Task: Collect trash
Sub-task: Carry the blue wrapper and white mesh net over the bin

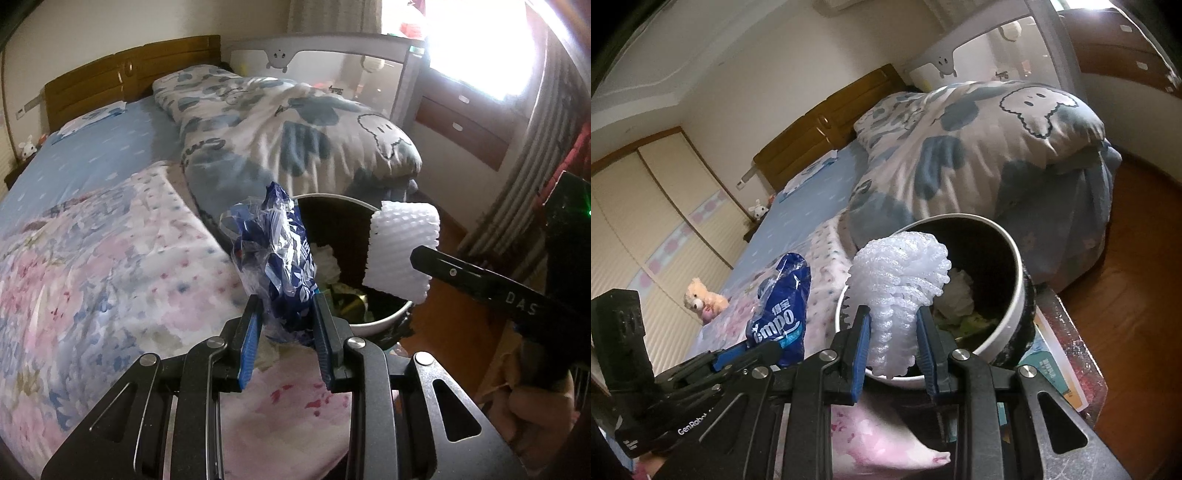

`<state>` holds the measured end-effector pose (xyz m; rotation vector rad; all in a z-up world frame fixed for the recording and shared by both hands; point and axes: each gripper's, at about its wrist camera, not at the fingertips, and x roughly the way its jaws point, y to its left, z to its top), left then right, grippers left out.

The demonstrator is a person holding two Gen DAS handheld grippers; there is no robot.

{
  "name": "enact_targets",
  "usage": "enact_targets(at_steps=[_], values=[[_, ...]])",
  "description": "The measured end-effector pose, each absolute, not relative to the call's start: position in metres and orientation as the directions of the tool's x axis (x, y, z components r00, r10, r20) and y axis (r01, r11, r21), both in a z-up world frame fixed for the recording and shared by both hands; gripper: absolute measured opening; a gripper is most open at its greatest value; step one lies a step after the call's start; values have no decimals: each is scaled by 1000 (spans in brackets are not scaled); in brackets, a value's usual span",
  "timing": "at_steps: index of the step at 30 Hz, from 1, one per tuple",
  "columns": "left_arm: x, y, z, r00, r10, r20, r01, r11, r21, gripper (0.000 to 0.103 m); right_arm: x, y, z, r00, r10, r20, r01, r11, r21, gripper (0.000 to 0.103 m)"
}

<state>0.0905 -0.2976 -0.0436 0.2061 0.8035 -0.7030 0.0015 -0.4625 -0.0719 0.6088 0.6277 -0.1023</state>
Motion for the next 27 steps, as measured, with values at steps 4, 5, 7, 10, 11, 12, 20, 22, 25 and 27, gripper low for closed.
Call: enact_targets(at_steps=[4, 5, 7, 10, 11, 12, 20, 22, 25, 27], values=[[90, -307, -45, 476, -502, -722, 659, 748, -85, 26, 2, -470, -74, 809, 80, -582, 282, 817, 503, 25], [90, -310, -45, 475, -503, -722, 661, 745, -84, 26, 2, -472, -74, 809, 77, -583, 284, 817, 502, 25], [90, -314, -45, 470, -505, -724, 666, 741, -84, 26, 1, -475, -75, 809, 73, -583, 287, 816, 501, 25], [93, -319, -46, 466, -504, -727, 669, 738, -82, 26, 3, -478, -76, 806, 70, -587, 293, 815, 499, 25], [94, -321, -47, 465, -503, -728, 670, 738, -82, 26, 4, -479, -76, 805, 69, -589, 294, 815, 498, 25], [95, -322, -47, 464, -503, -729, 670, 738, -82, 26, 4, -480, -76, 806, 78, -587, 285, 818, 500, 25], [100, -333, -48, 459, -501, -734, 673, 735, -80, 26, 10, -485, -76, 803, 73, -592, 290, 819, 494, 25], [101, -337, -49, 456, -500, -736, 675, 734, -81, 26, 11, -487, -76, 802, 72, -592, 292, 819, 495, 25], [102, -342, -50, 451, -499, -740, 679, 730, -79, 26, 14, -489, -76, 800, 68, -596, 294, 821, 489, 25], [102, -346, -51, 448, -498, -743, 682, 728, -77, 26, 15, -490, -76, 799, 66, -597, 295, 822, 487, 25]])
